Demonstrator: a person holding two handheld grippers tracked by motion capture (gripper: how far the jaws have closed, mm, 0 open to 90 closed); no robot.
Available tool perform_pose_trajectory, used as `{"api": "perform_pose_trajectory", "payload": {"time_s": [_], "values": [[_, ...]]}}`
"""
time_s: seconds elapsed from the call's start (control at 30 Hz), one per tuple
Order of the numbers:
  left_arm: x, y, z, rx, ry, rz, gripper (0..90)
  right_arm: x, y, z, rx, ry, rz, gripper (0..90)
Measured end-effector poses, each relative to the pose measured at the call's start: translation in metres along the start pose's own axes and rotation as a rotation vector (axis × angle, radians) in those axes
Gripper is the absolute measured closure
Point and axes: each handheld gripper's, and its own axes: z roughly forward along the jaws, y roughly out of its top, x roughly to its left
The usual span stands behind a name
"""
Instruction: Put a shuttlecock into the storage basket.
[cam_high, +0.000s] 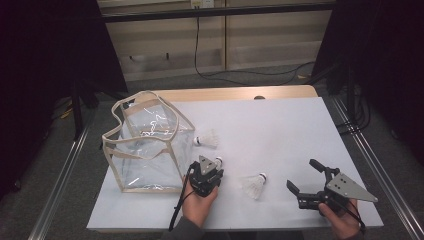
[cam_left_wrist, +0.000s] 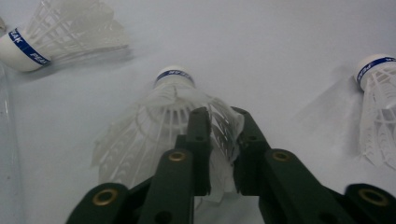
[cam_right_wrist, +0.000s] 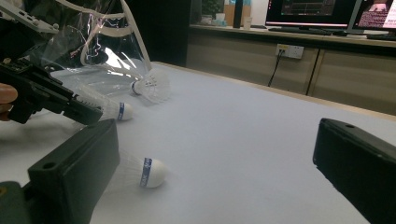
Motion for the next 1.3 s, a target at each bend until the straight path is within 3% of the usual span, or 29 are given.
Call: {"api": "perform_pose_trajectory", "payload": {"time_s": [0.1,0.27,0.5,0.6,0.63,0.67,1.07,1.3], "values": [[0.0,0.002,-0.001,0.003,-0.024,-0.007,89.5,0.0,0.0,0.0,-0.003,0.0,-0.003,0.4],[-0.002,0.008,-0.006,0.017,-0.056,0.004,90.0,0.0,0.0,0.0,-0.003,-0.003,0.002,0.4],[-0.002,0.015,-0.011,0.039,-0.137,-0.044,90.0,-0.001,0.0,-0.001,-0.004,-0.003,0.002,0.4],[-0.002,0.018,-0.014,0.053,-0.153,-0.033,90.0,-0.001,0.0,-0.001,-0.002,-0.005,0.003,0.5],[-0.002,0.02,-0.015,0.052,-0.154,-0.036,90.0,-0.002,0.0,-0.001,-0.001,-0.007,0.002,0.4],[-0.002,0.021,-0.017,0.059,-0.154,-0.015,90.0,-0.002,0.0,-0.001,-0.001,-0.006,0.003,0.4],[0.0,0.035,-0.027,0.069,-0.193,-0.044,90.0,-0.005,-0.001,-0.001,0.004,-0.012,0.009,0.4],[0.0,0.041,-0.03,0.074,-0.199,-0.031,90.0,-0.007,-0.002,0.001,0.01,-0.013,0.022,0.3]]}}
